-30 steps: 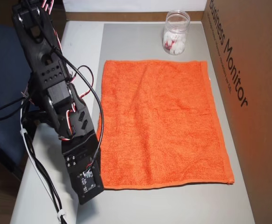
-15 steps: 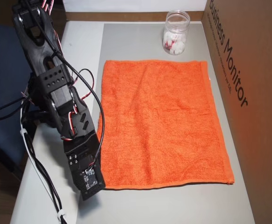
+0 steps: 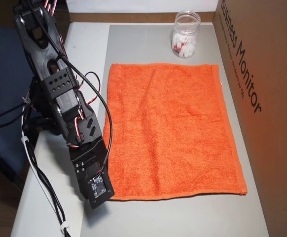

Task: Fold the blanket.

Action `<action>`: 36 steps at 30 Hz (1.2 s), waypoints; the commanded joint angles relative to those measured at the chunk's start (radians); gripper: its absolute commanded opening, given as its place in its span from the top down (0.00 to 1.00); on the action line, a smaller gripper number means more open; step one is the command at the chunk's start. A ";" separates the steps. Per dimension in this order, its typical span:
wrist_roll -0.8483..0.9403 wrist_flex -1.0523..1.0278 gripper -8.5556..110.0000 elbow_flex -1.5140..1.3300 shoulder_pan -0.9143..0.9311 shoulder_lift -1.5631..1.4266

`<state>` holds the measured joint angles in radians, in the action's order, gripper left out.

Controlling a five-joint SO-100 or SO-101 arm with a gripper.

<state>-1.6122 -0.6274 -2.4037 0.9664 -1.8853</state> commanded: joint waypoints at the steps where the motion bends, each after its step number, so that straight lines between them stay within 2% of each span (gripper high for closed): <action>1: 0.005 0.011 0.76 0.008 -0.002 0.017; 10: 0.005 0.115 0.76 -0.003 0.003 0.092; 22: 0.006 0.144 0.76 -0.002 0.000 0.130; 29: 0.006 0.133 0.82 -0.003 0.000 0.130; 36: 0.006 0.141 0.83 -0.048 -0.002 0.118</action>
<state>-1.5999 -0.4817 -2.4222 0.9787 -1.7656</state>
